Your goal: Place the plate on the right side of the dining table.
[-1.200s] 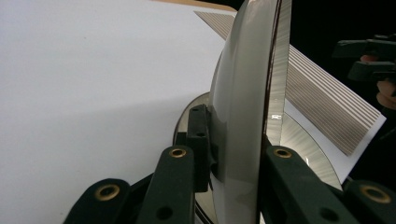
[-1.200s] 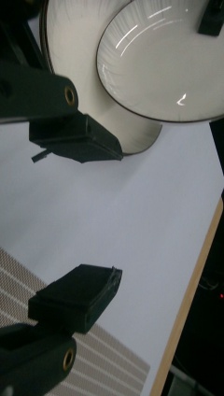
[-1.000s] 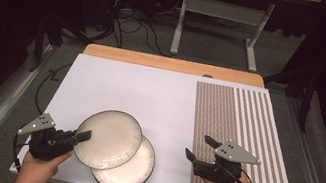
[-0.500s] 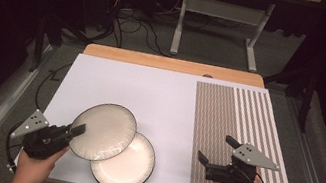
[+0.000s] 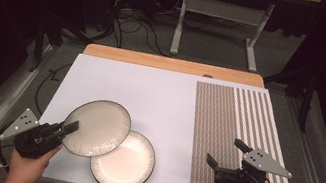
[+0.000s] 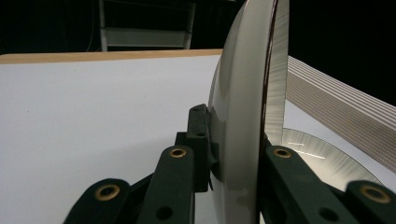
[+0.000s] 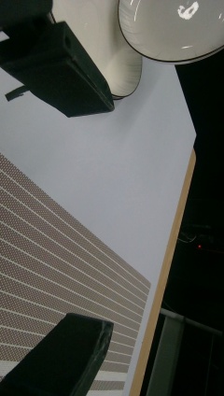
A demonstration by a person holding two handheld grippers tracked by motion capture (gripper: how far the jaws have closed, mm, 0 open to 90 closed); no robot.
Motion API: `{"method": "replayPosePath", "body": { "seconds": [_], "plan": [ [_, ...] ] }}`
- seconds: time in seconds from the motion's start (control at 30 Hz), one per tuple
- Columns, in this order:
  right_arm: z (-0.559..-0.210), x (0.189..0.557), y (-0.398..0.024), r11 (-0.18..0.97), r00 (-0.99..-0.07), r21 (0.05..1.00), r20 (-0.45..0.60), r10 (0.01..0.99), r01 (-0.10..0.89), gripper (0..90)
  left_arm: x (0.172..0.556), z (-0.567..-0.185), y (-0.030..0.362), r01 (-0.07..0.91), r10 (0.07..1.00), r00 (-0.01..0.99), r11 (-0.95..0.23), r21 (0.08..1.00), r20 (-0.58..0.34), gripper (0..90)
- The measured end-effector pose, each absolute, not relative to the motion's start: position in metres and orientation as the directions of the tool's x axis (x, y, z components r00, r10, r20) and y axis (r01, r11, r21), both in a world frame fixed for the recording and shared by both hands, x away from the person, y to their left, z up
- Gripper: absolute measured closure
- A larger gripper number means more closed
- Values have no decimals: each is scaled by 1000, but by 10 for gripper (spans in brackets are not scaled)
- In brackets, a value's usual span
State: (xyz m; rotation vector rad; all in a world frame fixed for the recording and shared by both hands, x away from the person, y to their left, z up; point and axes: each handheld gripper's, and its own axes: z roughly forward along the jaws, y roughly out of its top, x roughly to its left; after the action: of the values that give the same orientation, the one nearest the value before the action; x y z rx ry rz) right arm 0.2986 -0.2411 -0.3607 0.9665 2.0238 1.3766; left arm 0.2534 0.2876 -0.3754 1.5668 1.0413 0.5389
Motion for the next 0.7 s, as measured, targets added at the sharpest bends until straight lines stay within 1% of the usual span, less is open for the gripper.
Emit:
{"method": "replayPosePath", "body": {
  "seconds": [0.17,0.2,0.27,0.43,0.7],
  "plan": [
    [-359,298,-234,238,-628,936,-24,778,259,4,253,-375,287,326,833,524,-3,946,-178,793],
    [-358,297,-226,236,-641,939,-22,768,250,4,253,-375,288,328,831,527,-5,945,-178,793],
    [-357,297,-222,237,-650,940,-21,760,246,5,253,-375,287,329,832,525,-6,944,-178,793],
    [-354,299,-189,269,-694,939,-46,719,216,14,251,-374,286,317,833,530,-23,948,-157,793],
    [-357,309,-147,315,-746,922,-45,664,225,31,252,-375,287,321,830,533,-16,947,-166,794]
  ]
}}
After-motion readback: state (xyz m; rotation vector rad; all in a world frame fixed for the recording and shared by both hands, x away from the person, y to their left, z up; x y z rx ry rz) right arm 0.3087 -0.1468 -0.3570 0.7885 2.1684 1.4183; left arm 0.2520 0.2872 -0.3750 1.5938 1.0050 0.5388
